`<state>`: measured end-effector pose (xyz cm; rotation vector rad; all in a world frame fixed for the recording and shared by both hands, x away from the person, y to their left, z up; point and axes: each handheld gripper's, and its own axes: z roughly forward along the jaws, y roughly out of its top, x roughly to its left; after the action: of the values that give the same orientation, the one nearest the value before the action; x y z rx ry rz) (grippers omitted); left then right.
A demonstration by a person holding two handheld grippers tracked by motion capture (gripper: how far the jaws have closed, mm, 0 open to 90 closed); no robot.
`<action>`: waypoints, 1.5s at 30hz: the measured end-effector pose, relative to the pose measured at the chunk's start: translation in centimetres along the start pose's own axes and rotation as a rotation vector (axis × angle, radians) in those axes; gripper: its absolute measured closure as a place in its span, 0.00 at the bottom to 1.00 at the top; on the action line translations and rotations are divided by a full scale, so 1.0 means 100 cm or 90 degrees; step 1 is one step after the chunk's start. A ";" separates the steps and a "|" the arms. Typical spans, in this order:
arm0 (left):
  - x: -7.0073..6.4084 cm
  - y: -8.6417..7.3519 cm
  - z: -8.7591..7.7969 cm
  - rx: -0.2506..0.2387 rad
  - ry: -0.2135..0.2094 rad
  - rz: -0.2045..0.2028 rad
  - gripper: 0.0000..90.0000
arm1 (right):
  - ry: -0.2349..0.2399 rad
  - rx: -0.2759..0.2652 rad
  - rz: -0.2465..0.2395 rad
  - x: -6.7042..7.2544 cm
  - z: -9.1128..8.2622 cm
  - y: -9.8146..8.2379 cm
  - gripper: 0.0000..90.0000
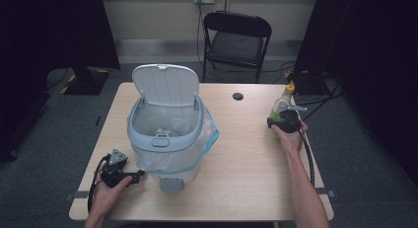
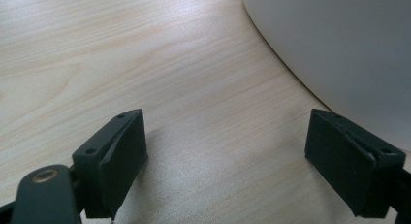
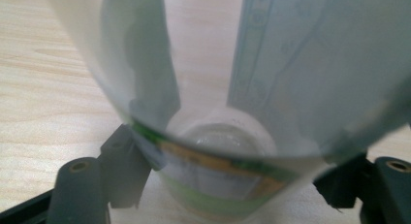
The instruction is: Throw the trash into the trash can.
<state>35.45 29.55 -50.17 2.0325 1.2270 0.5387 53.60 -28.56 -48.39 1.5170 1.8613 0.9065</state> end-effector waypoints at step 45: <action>0.000 0.000 0.000 0.000 0.000 0.000 0.16 | 0.189 -0.058 0.017 0.062 -0.098 -0.022 0.31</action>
<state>35.45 29.55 -50.17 2.0324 1.2270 0.5387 43.40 -24.22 -44.23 1.4164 1.9750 1.2689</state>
